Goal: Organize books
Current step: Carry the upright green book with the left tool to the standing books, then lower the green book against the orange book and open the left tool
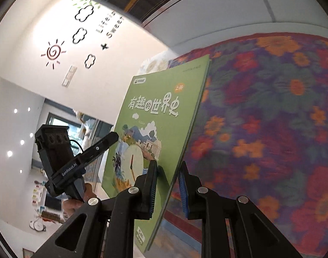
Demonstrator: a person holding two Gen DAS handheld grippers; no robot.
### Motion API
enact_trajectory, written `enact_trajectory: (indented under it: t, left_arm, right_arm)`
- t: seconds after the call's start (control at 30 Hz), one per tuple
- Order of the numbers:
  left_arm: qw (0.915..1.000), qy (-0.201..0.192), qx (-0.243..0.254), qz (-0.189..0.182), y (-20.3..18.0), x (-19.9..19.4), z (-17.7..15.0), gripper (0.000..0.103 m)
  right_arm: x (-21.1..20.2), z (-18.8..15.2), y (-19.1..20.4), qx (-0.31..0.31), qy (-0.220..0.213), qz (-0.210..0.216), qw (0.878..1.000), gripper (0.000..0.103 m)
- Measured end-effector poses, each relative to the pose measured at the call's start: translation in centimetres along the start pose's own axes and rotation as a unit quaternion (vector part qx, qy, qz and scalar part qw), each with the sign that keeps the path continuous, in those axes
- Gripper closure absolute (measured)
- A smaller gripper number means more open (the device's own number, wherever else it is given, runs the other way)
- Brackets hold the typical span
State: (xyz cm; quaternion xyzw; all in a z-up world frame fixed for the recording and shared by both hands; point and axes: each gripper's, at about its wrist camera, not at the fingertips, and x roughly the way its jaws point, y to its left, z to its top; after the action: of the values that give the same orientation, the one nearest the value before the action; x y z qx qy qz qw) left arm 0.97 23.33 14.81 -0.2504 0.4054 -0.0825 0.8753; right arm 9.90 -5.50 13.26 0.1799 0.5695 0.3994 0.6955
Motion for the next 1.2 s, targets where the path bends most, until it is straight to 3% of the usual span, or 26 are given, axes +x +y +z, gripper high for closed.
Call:
enact_trajectory:
  t: [0.33,0.6,0.93,1.0,1.2]
  left_arm:
    - [0.9988,-0.006,-0.048,0.008,7.1,-1.3,0.9,0.076]
    - [0.9979,-0.001,-0.062,0.019,10.4,-0.9,0.8,0.076]
    - [0.9976,0.018,-0.057,0.037,12.5,0.6,0.5,0.074]
    - [0.9973,0.014,-0.042,0.058,12.2,0.5,0.7,0.074]
    - [0.9972,0.013,-0.018,0.071,11.5,0.3,0.9,0.070]
  right_arm:
    - [7.4,1.5,2.9,-0.015,0.034,0.003,0.999,0.083]
    - [11.7,1.7,4.2,-0.012,0.060,-0.008,0.998,0.083]
    - [14.5,1.7,4.4,-0.004,0.078,-0.026,0.997,0.083]
    - [14.7,1.7,4.4,-0.009,0.068,-0.031,0.997,0.082]
    - [14.8,1.6,5.4,-0.025,0.058,-0.046,0.997,0.082]
